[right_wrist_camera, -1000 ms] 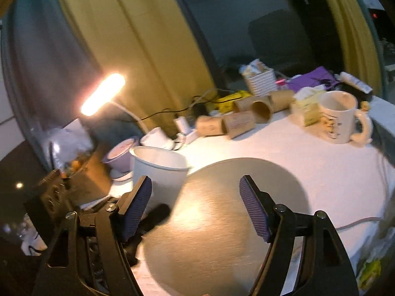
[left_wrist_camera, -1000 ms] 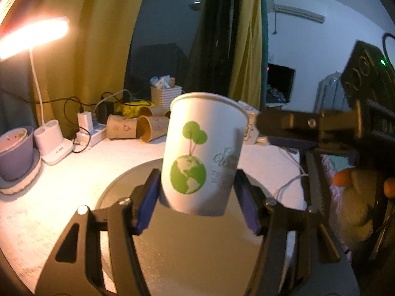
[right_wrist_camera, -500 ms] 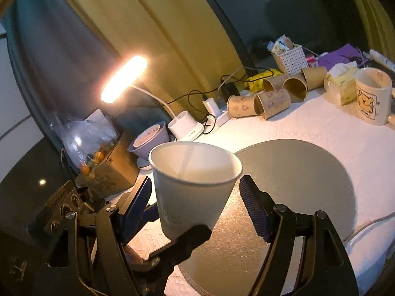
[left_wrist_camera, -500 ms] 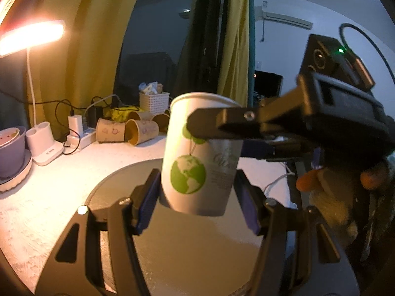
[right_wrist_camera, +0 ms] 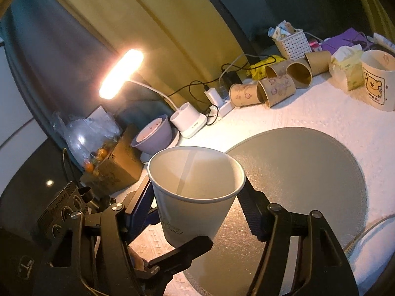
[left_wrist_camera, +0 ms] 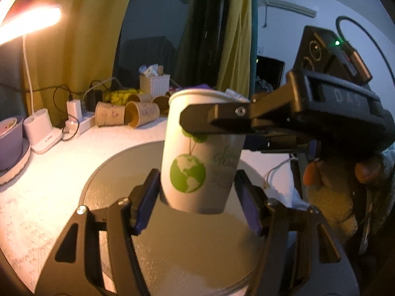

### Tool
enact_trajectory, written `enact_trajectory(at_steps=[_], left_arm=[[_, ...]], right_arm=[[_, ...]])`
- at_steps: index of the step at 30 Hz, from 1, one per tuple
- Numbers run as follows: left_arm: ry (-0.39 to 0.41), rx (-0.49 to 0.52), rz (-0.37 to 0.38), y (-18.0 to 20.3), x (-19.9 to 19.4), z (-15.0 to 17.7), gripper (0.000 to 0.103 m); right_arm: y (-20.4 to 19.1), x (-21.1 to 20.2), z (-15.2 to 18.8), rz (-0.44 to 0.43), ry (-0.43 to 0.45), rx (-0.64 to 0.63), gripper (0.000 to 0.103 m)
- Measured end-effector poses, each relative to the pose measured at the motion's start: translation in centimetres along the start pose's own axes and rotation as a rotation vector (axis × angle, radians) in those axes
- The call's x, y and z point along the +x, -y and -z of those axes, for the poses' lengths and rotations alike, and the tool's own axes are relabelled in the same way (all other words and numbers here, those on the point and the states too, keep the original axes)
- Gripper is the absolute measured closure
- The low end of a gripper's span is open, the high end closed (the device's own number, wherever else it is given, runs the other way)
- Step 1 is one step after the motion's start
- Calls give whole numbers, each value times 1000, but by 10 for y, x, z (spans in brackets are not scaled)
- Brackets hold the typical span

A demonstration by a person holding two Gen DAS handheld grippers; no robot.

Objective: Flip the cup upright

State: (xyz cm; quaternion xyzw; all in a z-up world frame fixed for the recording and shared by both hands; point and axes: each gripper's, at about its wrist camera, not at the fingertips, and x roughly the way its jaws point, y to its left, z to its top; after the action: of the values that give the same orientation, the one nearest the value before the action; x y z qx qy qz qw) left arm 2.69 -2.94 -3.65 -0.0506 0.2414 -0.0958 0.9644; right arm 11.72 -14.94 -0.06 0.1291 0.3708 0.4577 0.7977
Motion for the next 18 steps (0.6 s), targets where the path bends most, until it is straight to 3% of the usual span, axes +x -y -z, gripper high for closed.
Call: enact_trajectory(at_steps=[1,3,10,13,18], left_arm=[[-9,-6,-2,-1,1,1,28],[-17,-36,-4,-6,3,3,18],[-106,-183,-62,-35,17,9,18],[-96,-224,-101,-45,16,9,18],[-89,-279,-150,-60,15,11,18]], right_arm=[[1,1,0,8,1,-1,33],[3,3,-1,37,10,-9,33],[21,21,-10,259,48,-127,33],[29,36,-10,381,49,-196,33],[31,55,-5,475,39,-277,33]])
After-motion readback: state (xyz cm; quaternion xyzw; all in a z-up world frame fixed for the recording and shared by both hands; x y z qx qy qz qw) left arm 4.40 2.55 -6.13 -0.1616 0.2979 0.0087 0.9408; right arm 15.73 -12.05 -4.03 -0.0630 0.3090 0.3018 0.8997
